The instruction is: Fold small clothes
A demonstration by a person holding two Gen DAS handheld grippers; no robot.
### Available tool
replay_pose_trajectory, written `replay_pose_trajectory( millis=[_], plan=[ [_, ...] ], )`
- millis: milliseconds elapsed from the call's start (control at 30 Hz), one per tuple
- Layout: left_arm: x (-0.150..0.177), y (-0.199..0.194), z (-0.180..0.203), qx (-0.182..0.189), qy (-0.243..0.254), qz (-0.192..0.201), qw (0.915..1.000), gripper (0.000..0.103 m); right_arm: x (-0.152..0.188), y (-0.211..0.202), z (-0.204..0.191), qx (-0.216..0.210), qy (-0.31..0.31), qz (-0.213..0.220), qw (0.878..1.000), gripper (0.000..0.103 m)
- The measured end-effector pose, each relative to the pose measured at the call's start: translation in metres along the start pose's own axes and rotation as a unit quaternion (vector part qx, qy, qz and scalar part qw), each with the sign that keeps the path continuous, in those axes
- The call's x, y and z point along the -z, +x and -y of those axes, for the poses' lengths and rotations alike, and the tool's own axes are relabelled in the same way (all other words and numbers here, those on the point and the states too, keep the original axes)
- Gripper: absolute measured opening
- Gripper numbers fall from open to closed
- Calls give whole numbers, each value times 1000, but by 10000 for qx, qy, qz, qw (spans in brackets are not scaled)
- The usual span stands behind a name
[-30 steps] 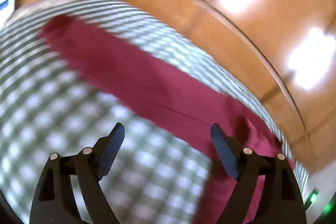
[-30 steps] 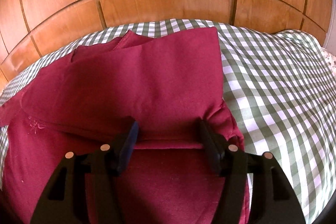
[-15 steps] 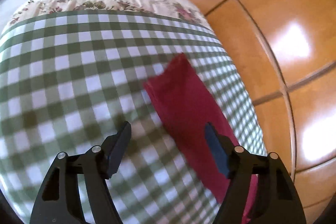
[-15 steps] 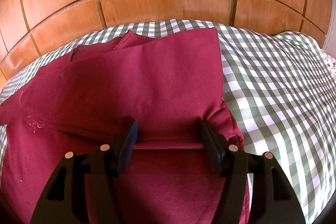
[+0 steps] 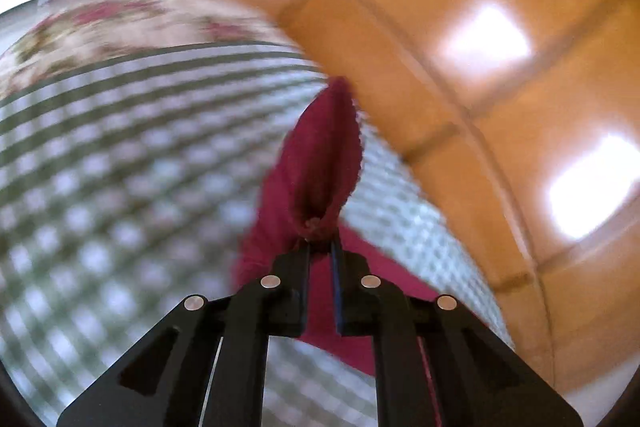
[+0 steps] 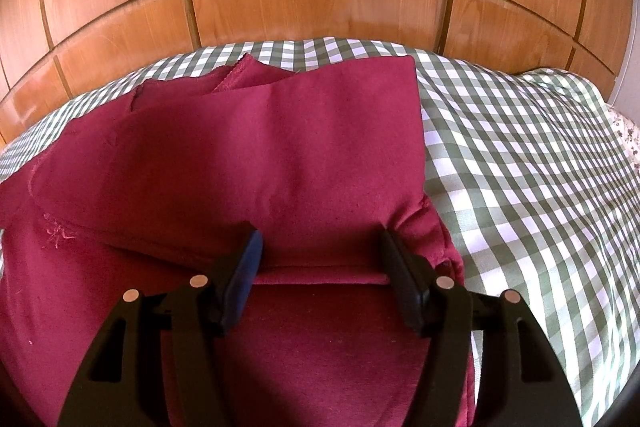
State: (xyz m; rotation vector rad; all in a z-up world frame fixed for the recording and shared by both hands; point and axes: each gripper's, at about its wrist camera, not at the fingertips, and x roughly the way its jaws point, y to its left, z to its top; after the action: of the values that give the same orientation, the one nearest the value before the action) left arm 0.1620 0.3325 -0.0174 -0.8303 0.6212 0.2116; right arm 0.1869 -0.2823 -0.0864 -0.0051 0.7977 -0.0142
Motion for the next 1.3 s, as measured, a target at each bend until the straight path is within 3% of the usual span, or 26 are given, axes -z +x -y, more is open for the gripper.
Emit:
replay_pose_trajectory(
  millis=[67,167,333,533,600,633,700,733,767,900,967,1033,1133,1200,1300],
  plan=[
    [19,0,38,373,315,-122,9987,8,0,0,0,-3,4,-2,10000,62],
    [63,5,104,1037,844,-464,9899,8,0,0,0,-7,14,-2,10000,62],
    [161,24,202,1810,1812,-1188,9593,8,0,0,1,-29,37,6,10000,62],
    [272,59,267,1821,2865,-2113,9166,8,-1,1,3,-50,51,2,10000,62],
    [294,66,274,1585,3163,-2238,9082,10,-1,0,4,-98,97,10,9999,62],
    [296,69,271,1534,3209,-2267,9067,19,-1,0,5,-117,115,13,9999,62],
    [293,71,267,1470,3120,-2222,9119,41,-1,0,7,-170,157,22,9997,62],
    [283,73,261,1422,3044,-2149,9170,60,-1,0,7,-184,172,23,9997,62],
    [275,68,254,1385,2888,-2018,9256,68,-1,0,7,-185,173,21,9997,62],
    [256,44,222,1167,2504,-1763,9448,68,-2,0,7,-200,179,14,9996,62],
    [242,34,202,878,2350,-1494,9564,68,-3,0,8,-238,201,-7,9995,63],
    [231,27,185,596,2293,-1290,9629,68,-4,-2,10,-278,260,-41,9993,63],
    [218,22,160,268,2284,-1140,9665,68,-11,-17,12,-467,623,2,9970,66],
    [213,23,147,129,2268,-1139,9672,68,-15,-33,11,-1036,1032,139,9892,65],
    [206,23,131,-93,2235,-1002,9695,68,-20,-42,-19,-1651,901,61,9821,62]
  ],
)
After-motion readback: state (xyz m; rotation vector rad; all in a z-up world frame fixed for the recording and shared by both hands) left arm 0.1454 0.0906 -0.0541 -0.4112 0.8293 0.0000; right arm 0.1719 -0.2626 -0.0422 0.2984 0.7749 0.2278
